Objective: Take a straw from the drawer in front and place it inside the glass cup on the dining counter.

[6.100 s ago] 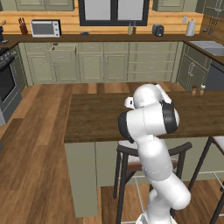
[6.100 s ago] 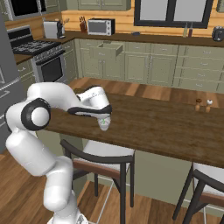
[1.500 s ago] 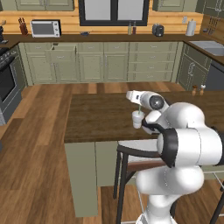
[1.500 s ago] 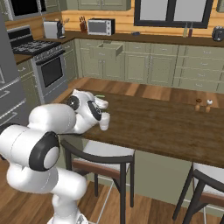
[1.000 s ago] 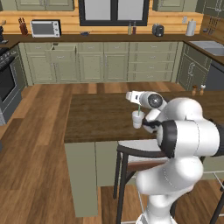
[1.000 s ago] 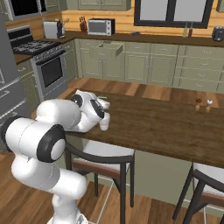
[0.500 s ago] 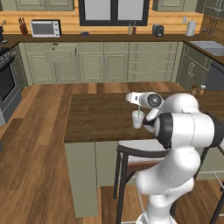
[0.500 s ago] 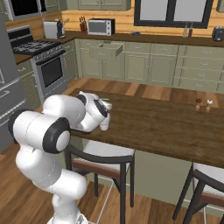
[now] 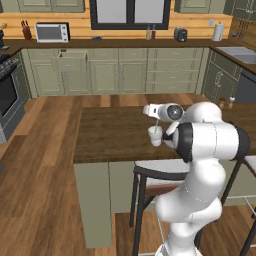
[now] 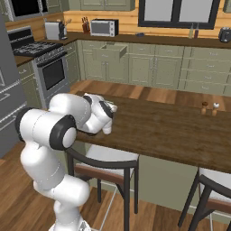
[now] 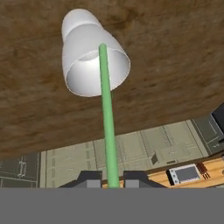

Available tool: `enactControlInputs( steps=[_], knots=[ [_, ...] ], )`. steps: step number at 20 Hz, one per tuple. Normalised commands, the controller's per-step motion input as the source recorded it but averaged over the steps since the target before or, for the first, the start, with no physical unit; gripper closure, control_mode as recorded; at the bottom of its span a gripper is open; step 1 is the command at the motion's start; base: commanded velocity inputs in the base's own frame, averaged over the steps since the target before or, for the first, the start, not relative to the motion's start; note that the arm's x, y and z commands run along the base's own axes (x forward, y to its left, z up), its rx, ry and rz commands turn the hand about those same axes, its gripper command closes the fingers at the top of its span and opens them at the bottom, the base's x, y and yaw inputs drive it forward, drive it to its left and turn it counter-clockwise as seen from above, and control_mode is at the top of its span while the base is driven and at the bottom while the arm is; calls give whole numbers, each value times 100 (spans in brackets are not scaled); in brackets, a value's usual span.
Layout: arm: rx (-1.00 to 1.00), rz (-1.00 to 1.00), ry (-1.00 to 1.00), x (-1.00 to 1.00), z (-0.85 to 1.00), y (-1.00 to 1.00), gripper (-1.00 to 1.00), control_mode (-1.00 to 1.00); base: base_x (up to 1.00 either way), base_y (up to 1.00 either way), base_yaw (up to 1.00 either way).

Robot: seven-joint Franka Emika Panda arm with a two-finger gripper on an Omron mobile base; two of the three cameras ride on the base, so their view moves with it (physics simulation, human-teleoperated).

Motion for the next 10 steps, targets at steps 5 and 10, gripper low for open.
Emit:
enactControlInputs(
  steps=[5,10],
  knots=[
    [0,0,-7,0,-4,-9,100,-100,0,0,0],
    [0,0,-11,-58,19,-12,100,-100,0,0,0]
  ],
)
